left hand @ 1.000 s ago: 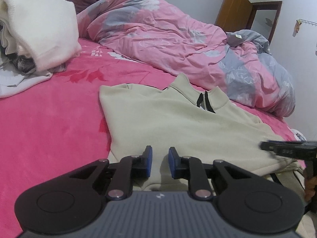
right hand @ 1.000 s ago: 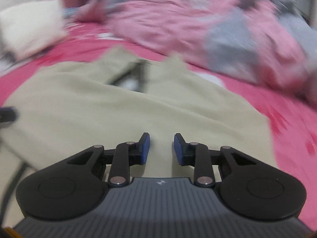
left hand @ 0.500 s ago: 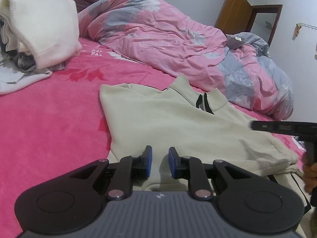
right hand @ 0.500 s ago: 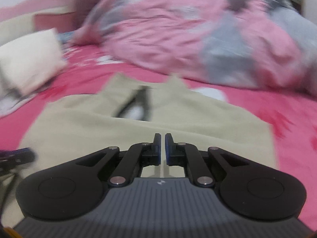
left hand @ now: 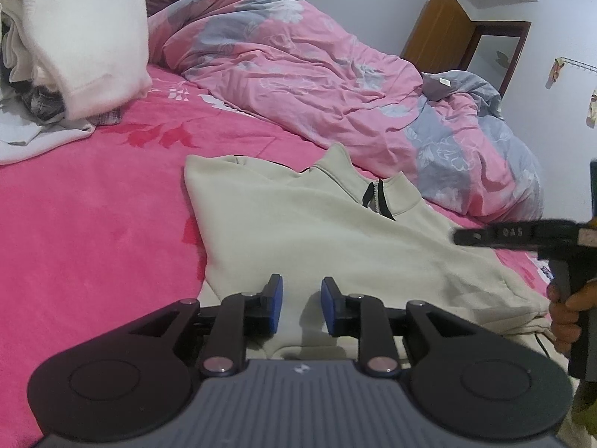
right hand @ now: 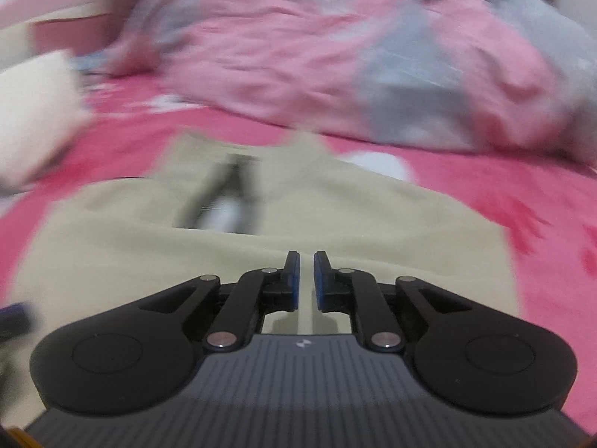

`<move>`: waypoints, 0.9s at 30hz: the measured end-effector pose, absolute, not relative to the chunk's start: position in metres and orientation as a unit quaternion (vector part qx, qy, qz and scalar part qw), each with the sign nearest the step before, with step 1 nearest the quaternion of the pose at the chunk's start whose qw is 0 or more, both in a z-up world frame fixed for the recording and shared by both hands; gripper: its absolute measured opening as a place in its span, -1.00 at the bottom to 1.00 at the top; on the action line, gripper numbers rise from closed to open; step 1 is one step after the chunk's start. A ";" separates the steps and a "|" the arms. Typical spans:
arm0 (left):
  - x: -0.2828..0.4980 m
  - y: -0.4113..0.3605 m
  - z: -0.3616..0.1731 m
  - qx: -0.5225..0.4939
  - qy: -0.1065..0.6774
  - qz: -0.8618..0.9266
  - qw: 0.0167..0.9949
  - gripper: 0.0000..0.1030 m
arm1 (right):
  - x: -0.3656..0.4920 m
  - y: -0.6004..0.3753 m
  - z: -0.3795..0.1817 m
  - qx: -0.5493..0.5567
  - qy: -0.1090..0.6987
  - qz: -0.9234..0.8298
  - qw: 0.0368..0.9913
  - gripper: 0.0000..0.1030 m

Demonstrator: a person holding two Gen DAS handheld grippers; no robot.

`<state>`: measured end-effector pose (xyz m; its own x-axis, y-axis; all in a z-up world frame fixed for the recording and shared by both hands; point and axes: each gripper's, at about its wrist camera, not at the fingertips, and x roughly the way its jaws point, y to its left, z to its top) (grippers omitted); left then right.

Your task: Fold clothes

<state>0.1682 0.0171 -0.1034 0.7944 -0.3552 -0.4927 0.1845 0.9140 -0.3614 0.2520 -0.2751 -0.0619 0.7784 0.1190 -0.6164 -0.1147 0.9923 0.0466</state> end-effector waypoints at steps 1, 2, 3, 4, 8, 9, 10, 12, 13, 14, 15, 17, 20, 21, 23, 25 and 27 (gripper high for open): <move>0.168 0.017 -0.103 -0.150 0.286 -0.144 0.935 -0.53 | 0.250 -0.262 -0.059 0.000 0.327 0.098 0.940 -0.84; 0.168 0.017 -0.104 -0.151 0.286 -0.145 0.935 -0.53 | 0.249 -0.250 -0.057 -0.003 0.327 0.133 0.936 -0.84; 0.168 0.018 -0.104 -0.152 0.286 -0.145 0.935 -0.53 | 0.251 -0.238 -0.060 -0.006 0.334 0.161 0.929 -0.84; 0.168 0.018 -0.104 -0.153 0.286 -0.146 0.935 -0.53 | 0.254 -0.226 -0.062 -0.010 0.341 0.188 0.921 -0.84; 0.169 0.018 -0.104 -0.157 0.285 -0.147 0.934 -0.53 | 0.285 -0.211 -0.093 -0.063 0.363 0.155 0.917 -0.84; 0.169 0.019 -0.104 -0.158 0.285 -0.147 0.934 -0.53 | 0.291 -0.217 -0.091 -0.045 0.366 0.138 0.919 -0.84; 0.169 0.019 -0.104 -0.159 0.285 -0.148 0.934 -0.53 | 0.298 -0.223 -0.088 -0.027 0.369 0.121 0.921 -0.85; 0.169 0.019 -0.104 -0.160 0.285 -0.148 0.933 -0.53 | 0.299 -0.220 -0.077 -0.028 0.366 0.107 0.924 -0.76; 0.169 0.019 -0.104 -0.161 0.285 -0.149 0.933 -0.53 | 0.300 -0.218 -0.072 -0.028 0.364 0.100 0.926 -0.75; 0.169 0.020 -0.105 -0.163 0.284 -0.150 0.933 -0.53 | 0.296 -0.212 -0.068 -0.024 0.364 0.126 0.922 -0.75; 0.169 0.020 -0.105 -0.165 0.284 -0.150 0.932 -0.53 | 0.292 -0.206 -0.065 -0.021 0.364 0.153 0.919 -0.75; 0.169 0.021 -0.105 -0.168 0.284 -0.151 0.932 -0.53 | 0.292 -0.188 -0.068 -0.019 0.382 0.208 0.900 -0.74; 0.168 0.021 -0.105 -0.167 0.285 -0.151 0.932 -0.53 | 0.304 -0.167 -0.085 -0.045 0.397 0.216 0.891 -0.73; 0.168 0.021 -0.105 -0.167 0.284 -0.152 0.932 -0.53 | 0.311 -0.165 -0.091 -0.052 0.394 0.206 0.894 -0.74; 0.167 0.021 -0.105 -0.168 0.283 -0.153 0.932 -0.49 | 0.322 -0.162 -0.093 -0.061 0.393 0.172 0.901 -0.74; 0.167 0.022 -0.106 -0.171 0.283 -0.155 0.931 -0.48 | 0.324 -0.154 -0.082 -0.079 0.395 0.140 0.905 -0.69; 0.167 0.022 -0.106 -0.173 0.283 -0.156 0.930 -0.48 | 0.318 -0.144 -0.070 -0.087 0.389 0.168 0.901 -0.69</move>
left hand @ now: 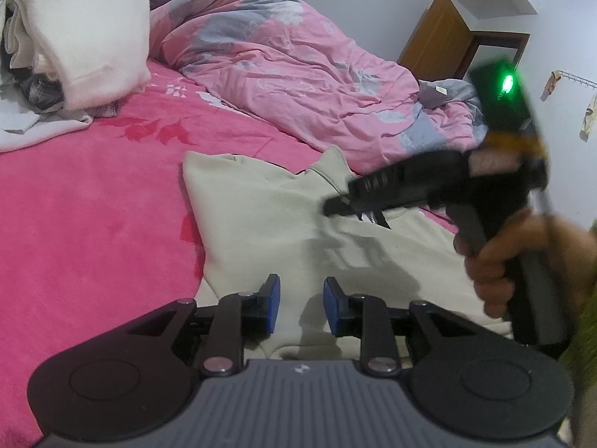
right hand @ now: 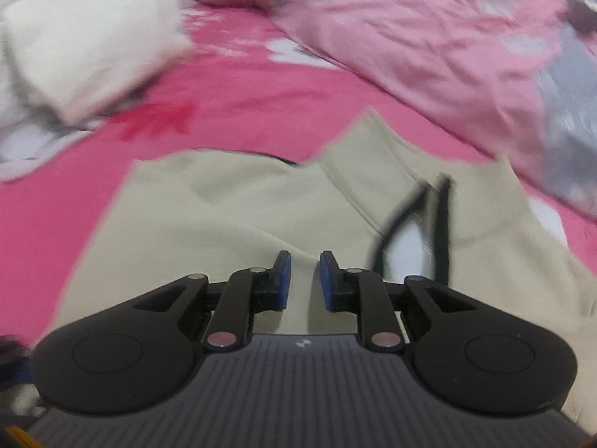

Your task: Fold clothes

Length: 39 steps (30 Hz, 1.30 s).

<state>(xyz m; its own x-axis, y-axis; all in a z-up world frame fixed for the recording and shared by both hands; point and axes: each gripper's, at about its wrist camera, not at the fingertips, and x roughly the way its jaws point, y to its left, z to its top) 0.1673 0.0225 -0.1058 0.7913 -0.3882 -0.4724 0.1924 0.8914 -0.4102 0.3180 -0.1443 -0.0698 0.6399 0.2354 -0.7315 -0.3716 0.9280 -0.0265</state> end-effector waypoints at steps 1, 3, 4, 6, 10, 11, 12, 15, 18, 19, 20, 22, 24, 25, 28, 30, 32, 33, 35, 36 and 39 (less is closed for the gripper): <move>0.167 0.022 -0.106 -0.173 0.283 -0.156 0.930 -0.48 | 0.316 -0.140 -0.065 -0.079 0.391 0.195 0.896 -0.68; 0.167 0.022 -0.106 -0.173 0.283 -0.156 0.930 -0.48 | 0.321 -0.128 -0.064 -0.051 0.410 0.255 0.874 -0.66; 0.167 0.022 -0.106 -0.173 0.283 -0.156 0.930 -0.47 | 0.326 -0.120 -0.069 -0.056 0.416 0.257 0.870 -0.65; 0.167 0.023 -0.106 -0.175 0.283 -0.157 0.930 -0.47 | 0.339 -0.107 -0.081 -0.075 0.418 0.251 0.870 -0.66; 0.167 0.023 -0.106 -0.178 0.283 -0.158 0.929 -0.47 | 0.359 -0.095 -0.086 -0.112 0.405 0.193 0.887 -0.50; 0.167 0.023 -0.106 -0.179 0.283 -0.158 0.929 -0.47 | 0.358 -0.096 -0.080 -0.100 0.405 0.194 0.888 -0.50; 0.167 0.023 -0.106 -0.179 0.283 -0.158 0.929 -0.47 | 0.358 -0.096 -0.074 -0.088 0.405 0.195 0.889 -0.50; 0.168 0.023 -0.106 -0.179 0.283 -0.157 0.929 -0.47 | 0.347 -0.090 -0.060 -0.075 0.398 0.247 0.880 -0.49; 0.168 0.023 -0.106 -0.180 0.283 -0.157 0.929 -0.48 | 0.349 -0.075 -0.066 -0.064 0.419 0.294 0.857 -0.49; 0.168 0.023 -0.106 -0.180 0.283 -0.157 0.929 -0.48 | 0.355 -0.070 -0.076 -0.071 0.423 0.287 0.857 -0.48; 0.168 0.023 -0.106 -0.181 0.284 -0.157 0.929 -0.47 | 0.362 -0.065 -0.086 -0.079 0.427 0.280 0.856 -0.47; 0.167 0.023 -0.106 -0.181 0.283 -0.157 0.929 -0.47 | 0.376 -0.069 -0.089 -0.053 0.415 0.265 0.869 -0.25; 0.167 0.023 -0.106 -0.182 0.283 -0.158 0.929 -0.47 | 0.382 -0.080 -0.083 -0.020 0.401 0.238 0.885 -0.25; 0.167 0.023 -0.106 -0.182 0.283 -0.158 0.928 -0.47 | 0.380 -0.086 -0.079 -0.014 0.396 0.227 0.890 -0.26; 0.167 0.024 -0.107 -0.184 0.283 -0.158 0.928 -0.47 | 0.354 -0.113 -0.063 -0.013 0.381 0.214 0.899 -0.25; 0.167 0.024 -0.107 -0.184 0.283 -0.158 0.928 -0.47 | 0.328 -0.142 -0.054 0.000 0.377 0.212 0.902 -0.25; 0.166 0.025 -0.107 -0.184 0.283 -0.158 0.928 -0.47 | 0.306 -0.169 -0.050 0.008 0.377 0.201 0.904 -0.25; 0.166 0.025 -0.107 -0.184 0.283 -0.158 0.928 -0.47 | 0.294 -0.182 -0.049 0.010 0.377 0.192 0.906 -0.24; 0.166 0.025 -0.107 -0.184 0.283 -0.158 0.928 -0.47 | 0.272 -0.208 -0.053 0.015 0.372 0.172 0.912 -0.24; 0.166 0.025 -0.107 -0.184 0.283 -0.158 0.928 -0.47 | 0.264 -0.221 -0.058 0.022 0.370 0.163 0.914 -0.24; 0.166 0.025 -0.107 -0.184 0.283 -0.159 0.928 -0.47 | 0.247 -0.259 -0.079 0.010 0.367 0.093 0.925 -0.24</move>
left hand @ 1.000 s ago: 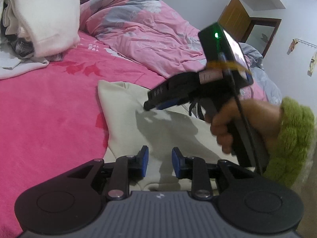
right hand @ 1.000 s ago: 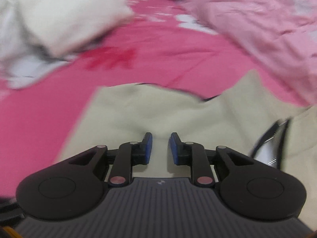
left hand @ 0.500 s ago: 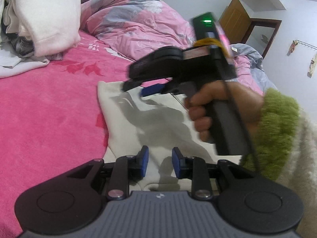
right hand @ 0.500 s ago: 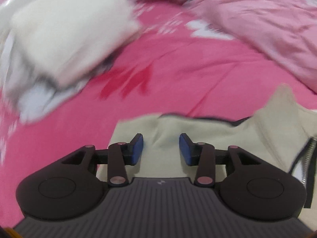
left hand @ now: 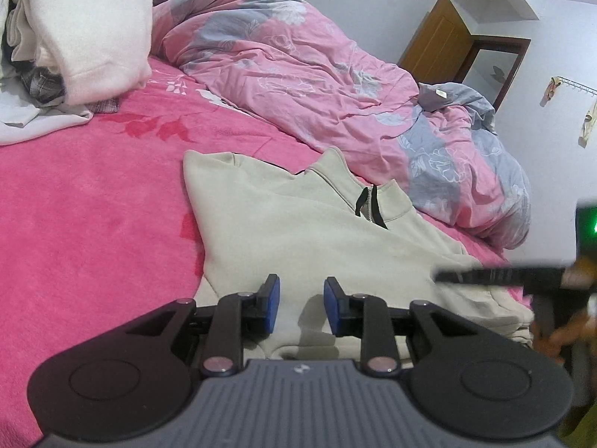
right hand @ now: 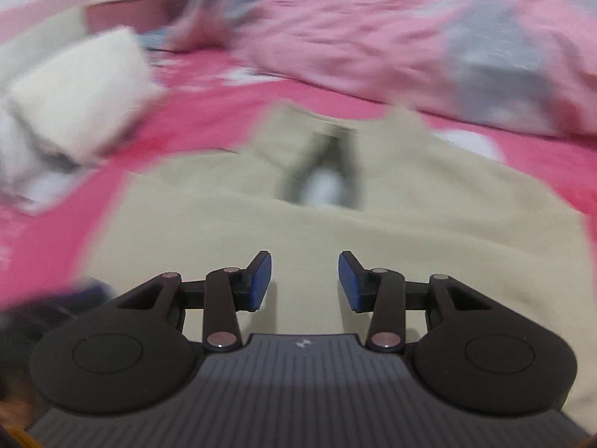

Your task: Fold clothes

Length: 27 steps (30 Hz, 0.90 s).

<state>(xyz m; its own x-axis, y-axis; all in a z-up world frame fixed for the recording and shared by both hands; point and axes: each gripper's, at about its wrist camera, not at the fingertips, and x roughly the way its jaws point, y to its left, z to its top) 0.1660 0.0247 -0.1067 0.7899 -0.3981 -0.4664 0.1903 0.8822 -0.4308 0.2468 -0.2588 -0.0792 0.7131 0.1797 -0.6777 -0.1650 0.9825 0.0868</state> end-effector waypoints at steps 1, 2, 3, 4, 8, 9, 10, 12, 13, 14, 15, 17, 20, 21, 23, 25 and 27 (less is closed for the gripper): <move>0.166 0.025 -0.107 -0.184 0.283 -0.159 0.928 -0.47 | 0.244 -0.271 -0.088 -0.003 0.369 0.058 0.928 -0.26; 0.166 0.025 -0.107 -0.184 0.283 -0.159 0.928 -0.47 | 0.240 -0.285 -0.091 0.002 0.362 0.038 0.931 -0.26; 0.166 0.025 -0.107 -0.184 0.283 -0.159 0.928 -0.47 | 0.236 -0.300 -0.094 0.008 0.356 0.018 0.934 -0.27; 0.166 0.025 -0.107 -0.184 0.283 -0.159 0.928 -0.47 | 0.233 -0.314 -0.097 0.014 0.349 -0.002 0.937 -0.29; 0.167 0.025 -0.107 -0.185 0.283 -0.159 0.928 -0.47 | 0.220 -0.336 -0.086 0.061 0.336 -0.034 0.939 -0.37; 0.167 0.025 -0.107 -0.185 0.283 -0.159 0.928 -0.47 | 0.215 -0.332 -0.082 0.054 0.330 -0.031 0.942 -0.37; 0.167 0.025 -0.107 -0.185 0.283 -0.159 0.928 -0.47 | 0.211 -0.327 -0.079 0.047 0.324 -0.028 0.945 -0.37; 0.167 0.025 -0.107 -0.185 0.283 -0.159 0.928 -0.47 | 0.201 -0.317 -0.071 0.047 0.313 -0.006 0.949 -0.36; 0.167 0.025 -0.107 -0.185 0.283 -0.159 0.928 -0.47 | 0.197 -0.311 -0.070 0.052 0.311 0.014 0.949 -0.36; 0.168 0.025 -0.107 -0.185 0.283 -0.159 0.928 -0.47 | 0.194 -0.303 -0.070 0.047 0.313 0.033 0.948 -0.36; 0.168 0.025 -0.108 -0.185 0.283 -0.159 0.928 -0.47 | 0.190 -0.295 -0.070 0.042 0.315 0.051 0.947 -0.35; 0.168 0.025 -0.108 -0.185 0.283 -0.159 0.928 -0.47 | 0.184 -0.280 -0.074 0.015 0.326 0.075 0.942 -0.35; 0.168 0.025 -0.108 -0.186 0.283 -0.159 0.928 -0.47 | 0.181 -0.279 -0.089 -0.024 0.344 0.058 0.937 -0.33; 0.168 0.025 -0.108 -0.186 0.283 -0.159 0.928 -0.47 | 0.179 -0.282 -0.093 -0.030 0.347 0.044 0.936 -0.30; 0.168 0.025 -0.108 -0.186 0.283 -0.159 0.927 -0.47 | 0.175 -0.294 -0.088 -0.013 0.344 0.013 0.939 -0.29; 0.168 0.025 -0.108 -0.186 0.283 -0.160 0.927 -0.45 | 0.173 -0.300 -0.083 -0.009 0.340 -0.015 0.940 -0.28; 0.168 0.025 -0.108 -0.184 0.283 -0.160 0.928 -0.45 | 0.169 -0.302 -0.078 0.004 0.331 -0.009 0.944 -0.27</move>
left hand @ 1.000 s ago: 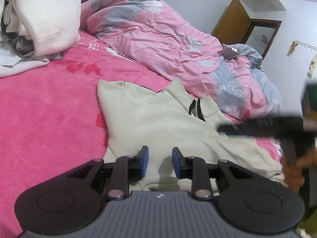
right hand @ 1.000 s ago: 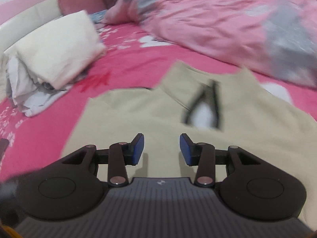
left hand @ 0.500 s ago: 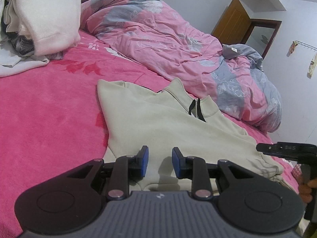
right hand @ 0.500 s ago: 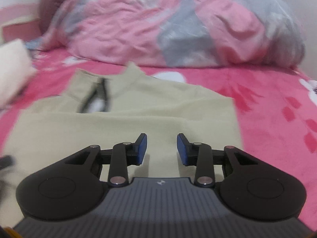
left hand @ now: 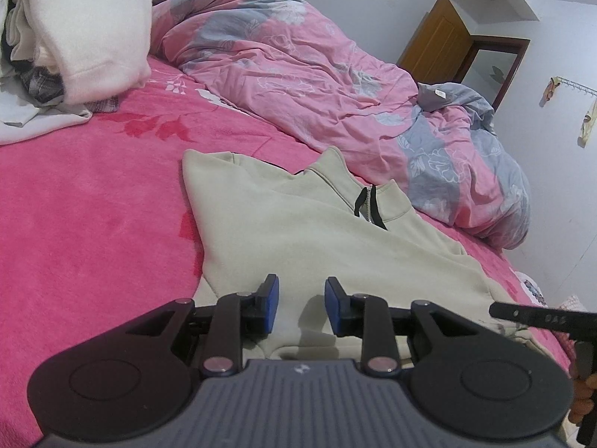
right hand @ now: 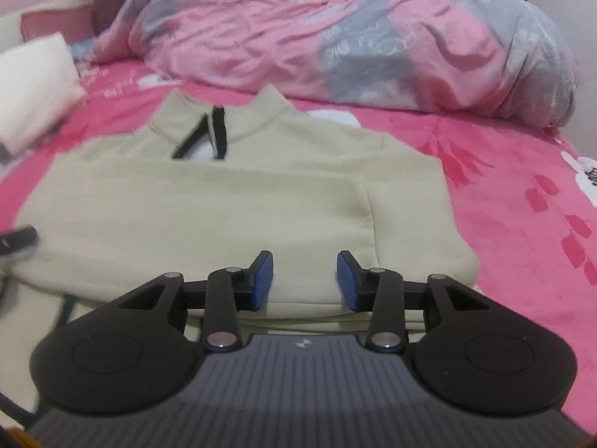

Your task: Fold clothes

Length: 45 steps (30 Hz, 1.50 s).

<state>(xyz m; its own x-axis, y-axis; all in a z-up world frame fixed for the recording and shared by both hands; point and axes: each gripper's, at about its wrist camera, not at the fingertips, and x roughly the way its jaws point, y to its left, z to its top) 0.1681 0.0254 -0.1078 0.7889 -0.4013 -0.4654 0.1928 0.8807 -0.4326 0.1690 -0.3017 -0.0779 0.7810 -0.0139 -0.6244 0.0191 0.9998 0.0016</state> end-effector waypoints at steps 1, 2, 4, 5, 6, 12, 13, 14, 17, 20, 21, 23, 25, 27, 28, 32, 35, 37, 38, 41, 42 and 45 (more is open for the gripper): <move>0.168 0.025 -0.108 -0.184 0.283 -0.160 0.928 -0.45 | 0.167 -0.299 -0.075 0.011 0.326 0.002 0.945 -0.27; 0.169 0.026 -0.108 -0.184 0.283 -0.160 0.928 -0.45 | 0.165 -0.295 -0.074 0.015 0.321 0.019 0.947 -0.27; 0.169 0.026 -0.108 -0.184 0.283 -0.160 0.928 -0.45 | 0.162 -0.282 -0.074 0.011 0.313 0.052 0.948 -0.24; 0.169 0.026 -0.108 -0.184 0.283 -0.160 0.928 -0.45 | 0.161 -0.276 -0.075 0.009 0.312 0.068 0.948 -0.23; 0.169 0.026 -0.108 -0.184 0.283 -0.160 0.928 -0.44 | 0.161 -0.272 -0.077 0.008 0.312 0.079 0.947 -0.23; 0.169 0.025 -0.108 -0.182 0.283 -0.160 0.928 -0.44 | 0.159 -0.282 -0.091 -0.003 0.328 0.056 0.943 -0.19; 0.169 0.025 -0.108 -0.181 0.283 -0.160 0.928 -0.44 | 0.158 -0.288 -0.092 0.002 0.325 0.049 0.944 -0.19; 0.168 0.024 -0.108 -0.181 0.284 -0.160 0.928 -0.44 | 0.157 -0.296 -0.092 0.011 0.323 0.043 0.945 -0.19; 0.168 0.023 -0.108 -0.176 0.285 -0.159 0.929 -0.44 | 0.156 -0.309 -0.095 0.013 0.322 0.025 0.946 -0.18; 0.168 0.020 -0.106 -0.165 0.287 -0.154 0.931 -0.44 | 0.157 -0.316 -0.102 0.026 0.318 0.033 0.947 -0.17; 0.168 0.017 -0.106 -0.157 0.287 -0.152 0.933 -0.44 | 0.157 -0.317 -0.104 0.029 0.316 0.034 0.948 -0.16; 0.167 0.012 -0.104 -0.138 0.289 -0.145 0.936 -0.44 | 0.156 -0.318 -0.107 0.030 0.309 0.036 0.950 -0.15; 0.166 0.006 -0.102 -0.120 0.290 -0.139 0.939 -0.44 | 0.155 -0.320 -0.108 0.036 0.304 0.039 0.951 -0.15; 0.166 0.003 -0.101 -0.108 0.291 -0.136 0.941 -0.41 | 0.154 -0.322 -0.109 0.042 0.301 0.042 0.952 -0.14; 0.166 0.002 -0.101 -0.106 0.291 -0.136 0.941 -0.39 | 0.154 -0.323 -0.109 0.045 0.299 0.043 0.952 -0.13; 0.167 0.001 -0.099 -0.103 0.295 -0.148 0.938 -0.16 | 0.153 -0.324 -0.110 0.047 0.294 0.047 0.953 -0.11; 0.169 -0.003 -0.092 -0.091 0.304 -0.158 0.935 0.10 | 0.152 -0.324 -0.111 0.049 0.291 0.048 0.954 -0.11; 0.170 -0.010 -0.086 -0.075 0.310 -0.156 0.935 0.27 | 0.152 -0.325 -0.111 0.052 0.290 0.050 0.954 -0.09; 0.170 -0.014 -0.083 -0.064 0.313 -0.151 0.935 0.32 | 0.152 -0.326 -0.111 0.055 0.289 0.052 0.954 -0.08; 0.173 -0.023 -0.073 -0.043 0.316 -0.138 0.938 0.35 | 0.152 -0.329 -0.111 0.066 0.287 0.061 0.954 -0.02; 0.175 -0.025 -0.071 -0.045 0.317 -0.136 0.938 0.35 | 0.152 -0.331 -0.111 0.070 0.286 0.065 0.953 0.02; 0.182 -0.029 -0.064 -0.049 0.319 -0.130 0.938 0.35 | 0.152 -0.332 -0.112 0.078 0.283 0.073 0.953 0.07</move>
<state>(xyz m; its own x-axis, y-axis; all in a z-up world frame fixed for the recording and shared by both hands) 0.1823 -0.0294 -0.0645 0.7635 -0.2740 -0.5848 0.2119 0.9617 -0.1739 0.1517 -0.3323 -0.1115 0.8287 0.1837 -0.5287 -0.0957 0.9772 0.1894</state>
